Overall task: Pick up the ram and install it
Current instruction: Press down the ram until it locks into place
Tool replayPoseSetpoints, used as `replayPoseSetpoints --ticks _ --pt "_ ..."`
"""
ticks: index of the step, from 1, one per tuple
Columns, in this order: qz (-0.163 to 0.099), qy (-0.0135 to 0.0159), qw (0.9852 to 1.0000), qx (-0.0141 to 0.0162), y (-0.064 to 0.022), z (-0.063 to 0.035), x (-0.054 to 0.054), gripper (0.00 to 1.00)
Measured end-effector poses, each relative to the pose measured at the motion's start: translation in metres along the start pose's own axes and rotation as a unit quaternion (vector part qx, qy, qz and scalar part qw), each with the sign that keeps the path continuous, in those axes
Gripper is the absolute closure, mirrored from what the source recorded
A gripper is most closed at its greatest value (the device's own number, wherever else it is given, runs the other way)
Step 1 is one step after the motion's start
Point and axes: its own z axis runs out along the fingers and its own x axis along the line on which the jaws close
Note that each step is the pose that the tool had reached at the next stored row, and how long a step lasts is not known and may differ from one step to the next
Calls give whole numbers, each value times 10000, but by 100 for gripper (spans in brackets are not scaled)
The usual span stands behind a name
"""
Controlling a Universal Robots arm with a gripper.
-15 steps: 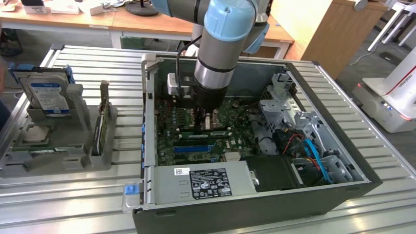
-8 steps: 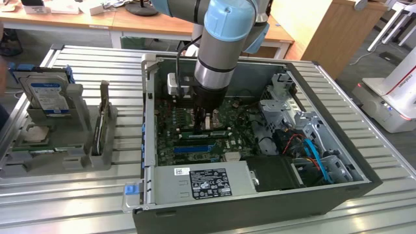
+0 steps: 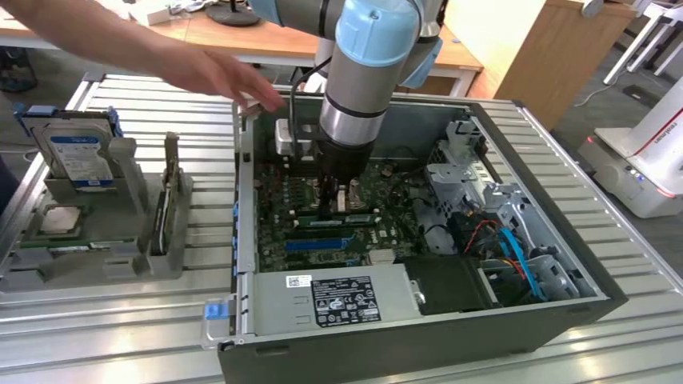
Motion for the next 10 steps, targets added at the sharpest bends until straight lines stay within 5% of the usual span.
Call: replayPoseSetpoints --ticks 10 --pt "0 0 10000 0 0 0 0 89"
